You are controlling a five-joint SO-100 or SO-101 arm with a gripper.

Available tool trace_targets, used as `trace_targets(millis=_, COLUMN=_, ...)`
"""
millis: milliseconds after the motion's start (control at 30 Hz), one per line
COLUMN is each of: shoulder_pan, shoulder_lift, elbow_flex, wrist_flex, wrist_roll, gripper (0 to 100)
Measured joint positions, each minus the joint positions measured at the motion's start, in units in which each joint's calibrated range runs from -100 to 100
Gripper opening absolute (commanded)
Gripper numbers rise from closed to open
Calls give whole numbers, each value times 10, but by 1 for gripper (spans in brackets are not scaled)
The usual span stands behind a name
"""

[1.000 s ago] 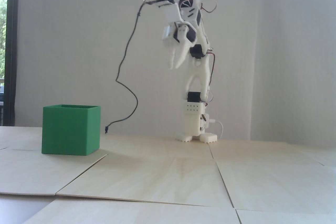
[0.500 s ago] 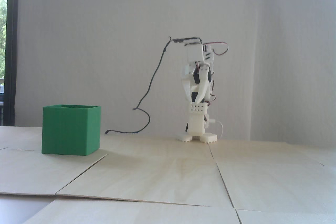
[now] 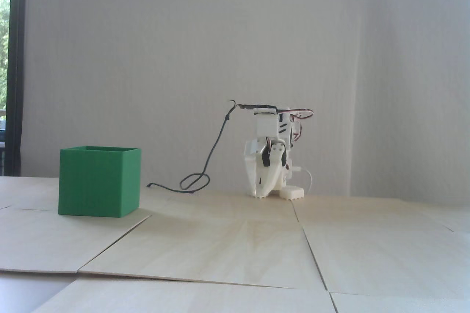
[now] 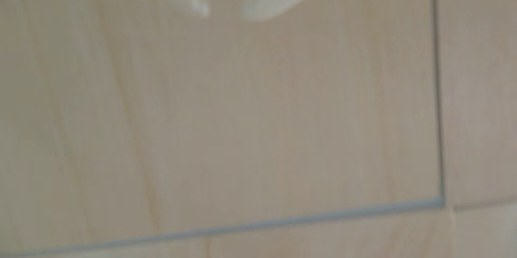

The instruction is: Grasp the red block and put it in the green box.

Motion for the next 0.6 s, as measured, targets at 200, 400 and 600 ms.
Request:
trace_targets(millis=200, shoulder_pan=0, shoulder_lift=-7, elbow_flex=2, wrist_flex=69, wrist_roll=4, gripper=3)
trace_targets(millis=400, shoulder_pan=-7, shoulder_lift=-8, elbow_flex=2, wrist_flex=156, wrist_roll=4, gripper=3)
trace_targets(millis=600, shoulder_pan=-9, shoulder_lift=-12, elbow_flex=2, wrist_flex=236, wrist_roll=4, gripper=2)
